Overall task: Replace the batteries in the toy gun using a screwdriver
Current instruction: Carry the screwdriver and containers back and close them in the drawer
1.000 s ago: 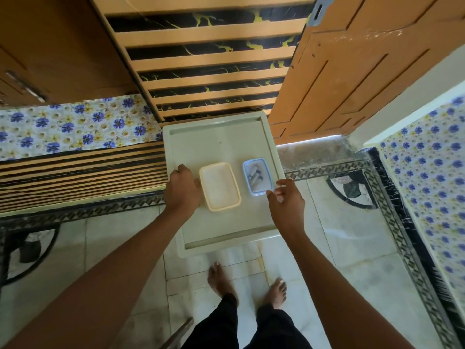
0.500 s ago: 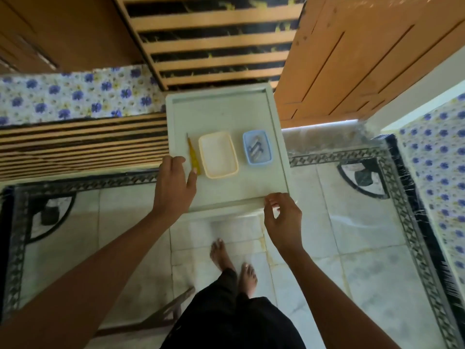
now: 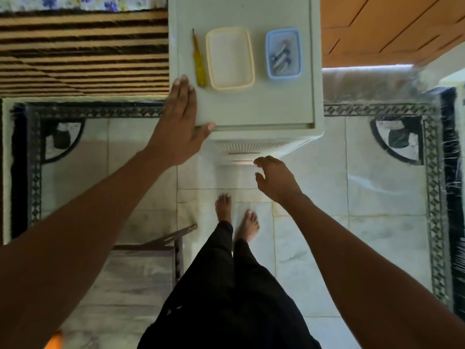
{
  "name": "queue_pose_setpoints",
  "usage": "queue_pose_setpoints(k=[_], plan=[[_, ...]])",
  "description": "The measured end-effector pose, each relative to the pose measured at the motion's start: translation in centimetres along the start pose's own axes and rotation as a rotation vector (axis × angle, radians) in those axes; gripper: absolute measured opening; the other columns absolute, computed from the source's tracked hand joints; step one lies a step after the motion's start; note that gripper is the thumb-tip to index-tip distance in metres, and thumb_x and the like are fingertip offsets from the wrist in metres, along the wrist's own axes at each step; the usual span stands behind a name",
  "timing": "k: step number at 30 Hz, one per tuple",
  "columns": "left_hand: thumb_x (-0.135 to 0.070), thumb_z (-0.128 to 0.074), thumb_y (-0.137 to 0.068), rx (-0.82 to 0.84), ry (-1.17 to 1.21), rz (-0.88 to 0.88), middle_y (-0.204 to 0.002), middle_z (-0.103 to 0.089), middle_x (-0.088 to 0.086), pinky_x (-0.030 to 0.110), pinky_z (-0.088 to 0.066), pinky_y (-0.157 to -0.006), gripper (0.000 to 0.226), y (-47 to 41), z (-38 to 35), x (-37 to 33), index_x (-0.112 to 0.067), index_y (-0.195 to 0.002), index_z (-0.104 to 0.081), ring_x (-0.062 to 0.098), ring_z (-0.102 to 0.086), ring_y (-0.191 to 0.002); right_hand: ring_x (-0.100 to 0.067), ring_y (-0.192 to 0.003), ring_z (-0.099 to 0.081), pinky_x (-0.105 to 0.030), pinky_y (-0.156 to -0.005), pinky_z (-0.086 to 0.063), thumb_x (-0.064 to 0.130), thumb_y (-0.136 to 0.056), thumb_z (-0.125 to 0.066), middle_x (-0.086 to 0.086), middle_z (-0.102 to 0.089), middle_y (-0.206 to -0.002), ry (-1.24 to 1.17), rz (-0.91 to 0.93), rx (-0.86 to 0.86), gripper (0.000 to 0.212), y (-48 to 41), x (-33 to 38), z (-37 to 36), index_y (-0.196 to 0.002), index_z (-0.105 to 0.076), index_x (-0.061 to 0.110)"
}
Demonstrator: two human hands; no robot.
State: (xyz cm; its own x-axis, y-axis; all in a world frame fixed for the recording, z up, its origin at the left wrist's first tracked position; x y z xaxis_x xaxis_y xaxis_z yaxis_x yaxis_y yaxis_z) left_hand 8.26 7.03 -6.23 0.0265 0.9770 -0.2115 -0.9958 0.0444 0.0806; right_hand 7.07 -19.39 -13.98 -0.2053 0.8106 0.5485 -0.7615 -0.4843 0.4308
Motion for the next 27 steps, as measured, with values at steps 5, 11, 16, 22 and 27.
queue_pose_setpoints(k=[5, 11, 16, 22, 27], plan=[[-0.050, -0.035, -0.111, -0.138, -0.075, -0.045, -0.169, -0.012, 0.036, 0.058, -0.014, -0.130, 0.083, 0.2, -0.8, -0.2, 0.015, -0.159, -0.018, 0.048, -0.010, -0.159, -0.035, -0.131, -0.053, -0.051, -0.099, -0.054, 0.019, -0.097, -0.061, -0.014, -0.055, -0.144, 0.099, -0.051, 0.207, 0.054, -3.8, 0.4, -2.7, -0.147, -0.046, 0.007], [-0.045, -0.033, -0.110, -0.229, -0.077, -0.032, -0.168, -0.018, 0.034, 0.056, -0.017, -0.129, 0.077, 0.2, -0.9, -0.4, 0.013, -0.159, -0.023, 0.046, -0.016, -0.159, -0.040, -0.108, -0.065, -0.036, -0.076, -0.048, 0.006, -0.090, -0.057, -0.017, -0.066, -0.117, 0.135, -0.194, 0.075, 0.032, -6.7, 0.9, -4.8, -0.121, -0.063, 0.006], [-0.044, -0.033, -0.111, -0.261, -0.076, -0.035, -0.167, -0.021, 0.034, 0.056, -0.019, -0.128, 0.075, 0.2, -1.0, -0.3, 0.014, -0.158, -0.026, 0.045, -0.018, -0.159, -0.038, -0.139, -0.043, -0.047, -0.082, -0.056, 0.001, -0.084, -0.057, -0.018, -0.051, -0.146, 0.253, -0.152, 0.036, 0.064, -5.6, 1.0, -7.1, -0.147, -0.045, 0.000], [-0.047, -0.026, -0.111, -0.224, -0.108, -0.030, -0.169, -0.018, 0.032, 0.054, -0.015, -0.130, 0.076, 0.3, -1.1, -0.4, 0.011, -0.160, -0.022, 0.044, -0.015, -0.160, -0.035, -0.148, -0.034, -0.051, -0.104, -0.044, -0.002, -0.080, -0.061, -0.017, -0.046, -0.151, 0.357, -0.155, 0.018, 0.070, -4.0, 0.8, -8.2, -0.147, -0.041, -0.002], [-0.048, -0.022, -0.112, -0.186, -0.158, -0.029, -0.170, -0.016, 0.031, 0.053, -0.015, -0.130, 0.076, 0.3, -0.9, -0.5, 0.010, -0.161, -0.019, 0.043, -0.013, -0.160, -0.039, -0.130, -0.055, -0.048, -0.101, -0.048, -0.007, -0.076, -0.066, -0.021, -0.060, -0.132, 0.374, -0.123, 0.014, 0.058, -0.1, 1.6, -8.4, -0.133, -0.053, -0.005]])
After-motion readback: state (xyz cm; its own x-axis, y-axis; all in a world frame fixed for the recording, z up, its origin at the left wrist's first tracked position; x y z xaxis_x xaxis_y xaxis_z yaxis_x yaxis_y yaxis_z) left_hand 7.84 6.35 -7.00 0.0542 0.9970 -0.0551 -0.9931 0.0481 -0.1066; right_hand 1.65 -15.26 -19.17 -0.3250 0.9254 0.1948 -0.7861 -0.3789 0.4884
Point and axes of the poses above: each hand's wrist, its own y-axis away from the middle knuckle, its own z-axis out of the back of the hand, x = y × z, the point moved 4 cm from there along -y, towards the middle knuckle
